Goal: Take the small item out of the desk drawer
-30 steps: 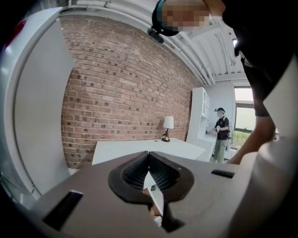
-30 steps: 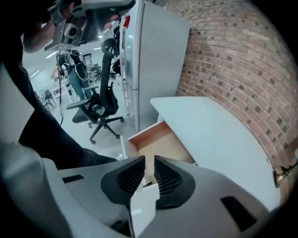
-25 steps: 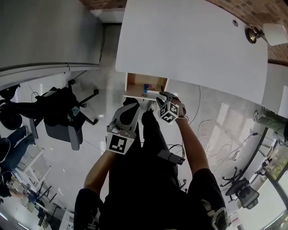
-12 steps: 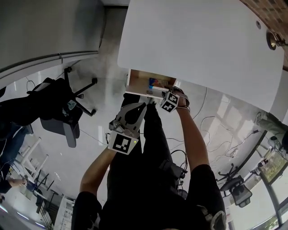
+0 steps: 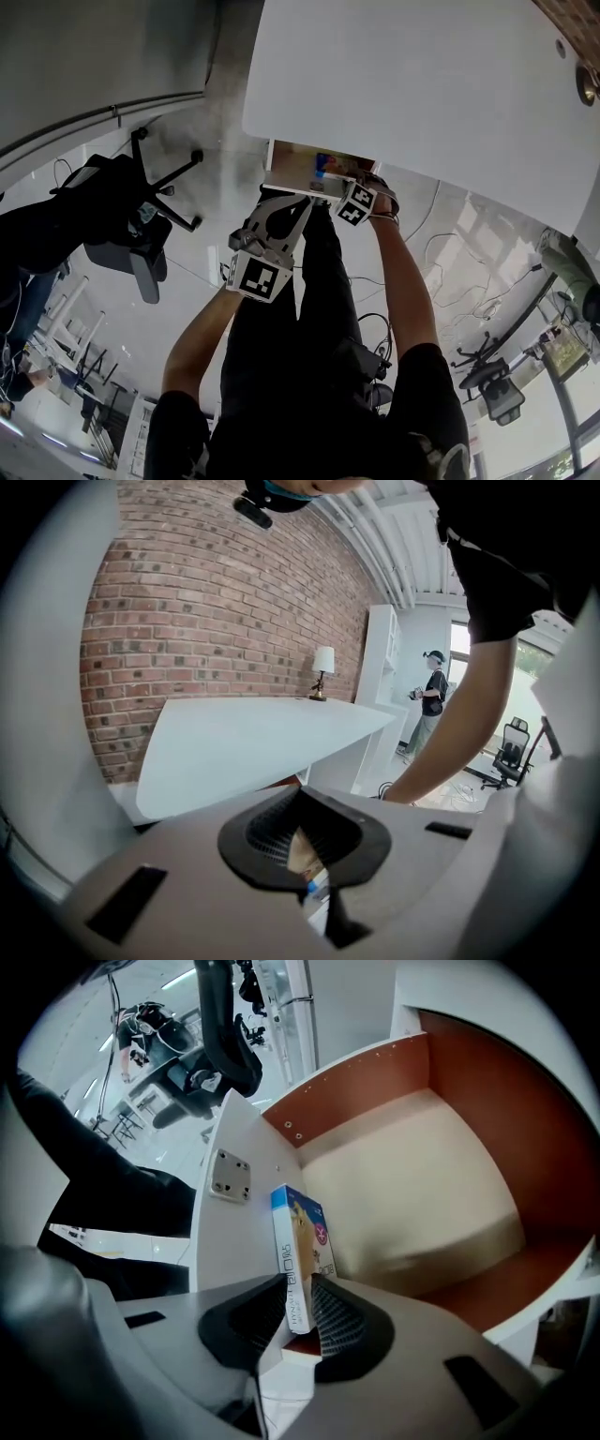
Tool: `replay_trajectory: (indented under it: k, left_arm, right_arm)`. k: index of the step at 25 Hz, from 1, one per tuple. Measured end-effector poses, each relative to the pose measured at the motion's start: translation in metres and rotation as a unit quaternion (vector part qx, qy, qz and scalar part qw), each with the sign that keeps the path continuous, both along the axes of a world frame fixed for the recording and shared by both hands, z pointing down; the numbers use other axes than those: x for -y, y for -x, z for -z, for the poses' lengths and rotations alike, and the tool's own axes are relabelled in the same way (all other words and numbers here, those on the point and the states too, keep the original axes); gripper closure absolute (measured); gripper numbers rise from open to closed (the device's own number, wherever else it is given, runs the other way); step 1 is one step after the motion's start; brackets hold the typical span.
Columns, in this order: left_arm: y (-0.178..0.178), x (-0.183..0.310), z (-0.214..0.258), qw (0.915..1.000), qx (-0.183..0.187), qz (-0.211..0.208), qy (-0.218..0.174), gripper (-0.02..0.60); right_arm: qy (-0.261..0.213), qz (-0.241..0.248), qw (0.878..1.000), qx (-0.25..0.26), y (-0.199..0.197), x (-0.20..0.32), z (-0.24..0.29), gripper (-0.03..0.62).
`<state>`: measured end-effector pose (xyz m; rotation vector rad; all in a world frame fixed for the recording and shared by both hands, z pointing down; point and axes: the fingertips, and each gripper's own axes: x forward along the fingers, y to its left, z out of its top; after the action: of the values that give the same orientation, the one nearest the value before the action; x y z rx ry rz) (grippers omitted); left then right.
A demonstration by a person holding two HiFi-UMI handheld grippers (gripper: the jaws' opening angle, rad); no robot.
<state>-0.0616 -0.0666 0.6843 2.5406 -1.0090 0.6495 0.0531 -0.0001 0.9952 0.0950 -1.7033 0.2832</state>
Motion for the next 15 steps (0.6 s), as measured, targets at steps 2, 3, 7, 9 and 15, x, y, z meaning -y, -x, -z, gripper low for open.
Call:
replay_trajectory:
  k: [2,3,7,9,15]
  left_arm:
    - [-0.001,-0.001,-0.009,1.0,0.001,-0.005,0.004,0.572]
    - [-0.001,-0.001,-0.016,0.9999,0.002,-0.009,0.007,0.572]
    - [-0.003,-0.004,-0.05,0.999,0.015,-0.037,0.021,0.572]
    - [-0.008,-0.006,-0.067,0.9976,0.025,-0.059,0.027,0.571]
    - [-0.028,-0.008,-0.114,0.988,0.054,-0.137,0.046,0.433]
  right_arm:
    - [-0.001,0.0,1.0,-0.007,-0.004,0.0,-0.002,0.502]
    - [0.001,-0.003,1.0,-0.008,-0.005,0.001,-0.003,0.503]
    - [-0.002,-0.022,1.0,-0.009,-0.004,0.003,-0.003,0.502]
    - [-0.009,-0.036,0.999,-0.007,-0.006,0.004,-0.002,0.494]
    - [-0.032,-0.066,0.997,0.009,-0.009,0.01,0.003,0.487]
